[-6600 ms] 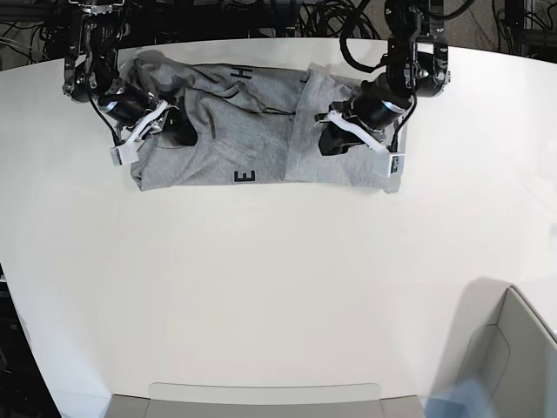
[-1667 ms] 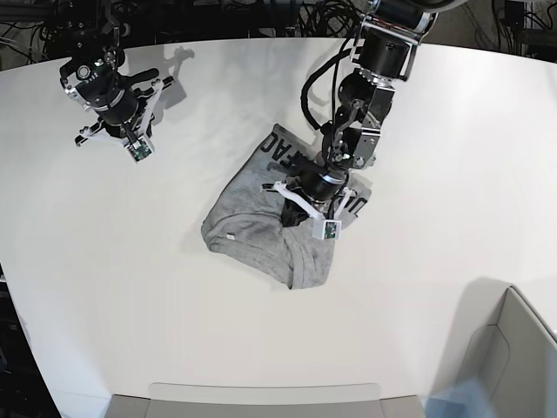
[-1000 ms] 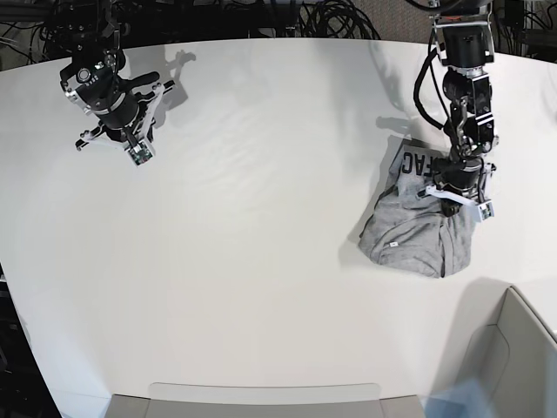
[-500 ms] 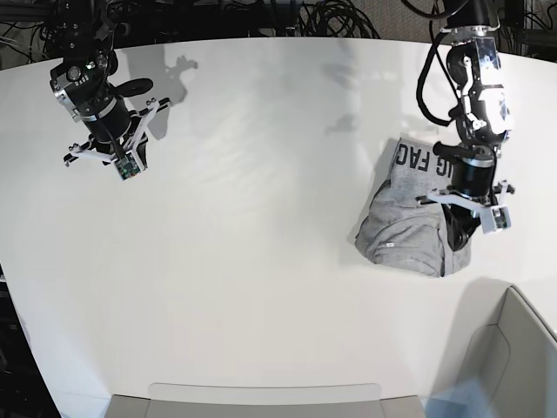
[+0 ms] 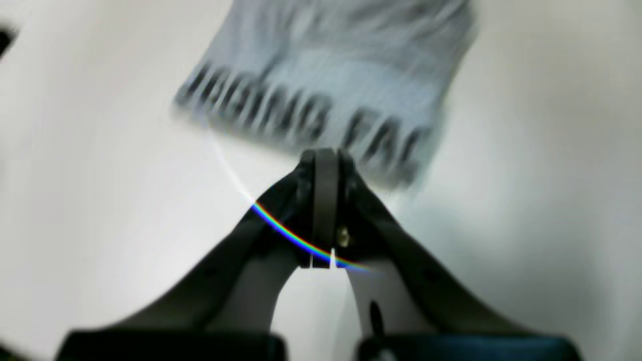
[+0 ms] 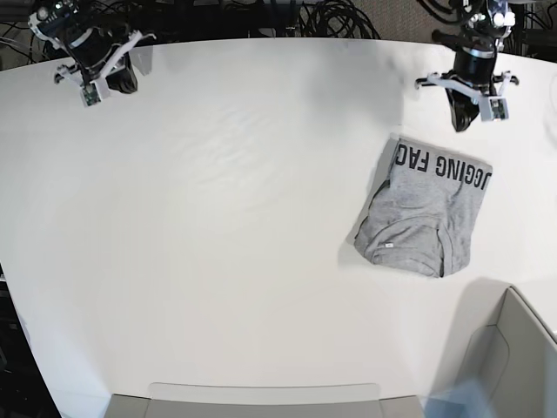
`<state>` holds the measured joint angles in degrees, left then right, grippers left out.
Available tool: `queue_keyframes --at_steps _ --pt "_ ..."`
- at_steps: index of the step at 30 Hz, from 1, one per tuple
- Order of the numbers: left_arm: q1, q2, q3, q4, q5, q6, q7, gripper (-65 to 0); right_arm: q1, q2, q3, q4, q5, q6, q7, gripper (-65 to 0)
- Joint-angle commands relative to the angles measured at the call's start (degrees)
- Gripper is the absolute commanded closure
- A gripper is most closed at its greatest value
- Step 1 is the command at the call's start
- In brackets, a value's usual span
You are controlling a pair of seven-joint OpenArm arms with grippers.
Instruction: Fold the T-shirt properly
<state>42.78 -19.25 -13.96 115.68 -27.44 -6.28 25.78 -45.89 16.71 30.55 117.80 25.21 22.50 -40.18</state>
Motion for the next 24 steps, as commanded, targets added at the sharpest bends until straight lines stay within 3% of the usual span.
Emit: queue_keyframes --at_steps 1,5,11,14,17,20,24 --pt "2.8 -0.4 -0.8 1.1 -0.1 -0.3 -1.1 0.0 -3.6 2.1 1.6 0.9 2.4 0.5 0.9 -0.8" --pt "12.2 -0.4 -2.4 1.1 -0.1 -0.3 1.5 0.0 -14.7 4.3 6.1 0.9 8.3 0.5 0.9 -0.8" --pt "16.0 -0.3 -1.8 -2.4 -0.1 -0.3 18.6 0.0 -22.6 6.0 6.1 0.5 8.8 0.6 0.4 -0.8" --pt "15.7 -0.3 -1.8 -9.7 -0.1 -0.3 18.5 0.0 -22.6 8.7 0.3 -1.4 6.4 0.6 0.4 -0.8" --pt "14.8 -0.3 -0.7 -19.2 -0.1 -0.3 16.1 0.0 -19.5 10.4 -9.4 -7.2 -1.7 0.6 0.9 -0.8" --pt "8.7 -0.3 3.1 -30.4 0.1 -0.3 15.2 0.0 -11.8 10.3 -18.2 -19.2 -10.6 0.5 1.6 -0.8" --pt "-0.2 -0.3 8.4 -46.1 0.1 -0.3 15.1 0.0 -2.1 10.9 -28.4 -36.8 -16.4 0.3 9.6 -0.8"
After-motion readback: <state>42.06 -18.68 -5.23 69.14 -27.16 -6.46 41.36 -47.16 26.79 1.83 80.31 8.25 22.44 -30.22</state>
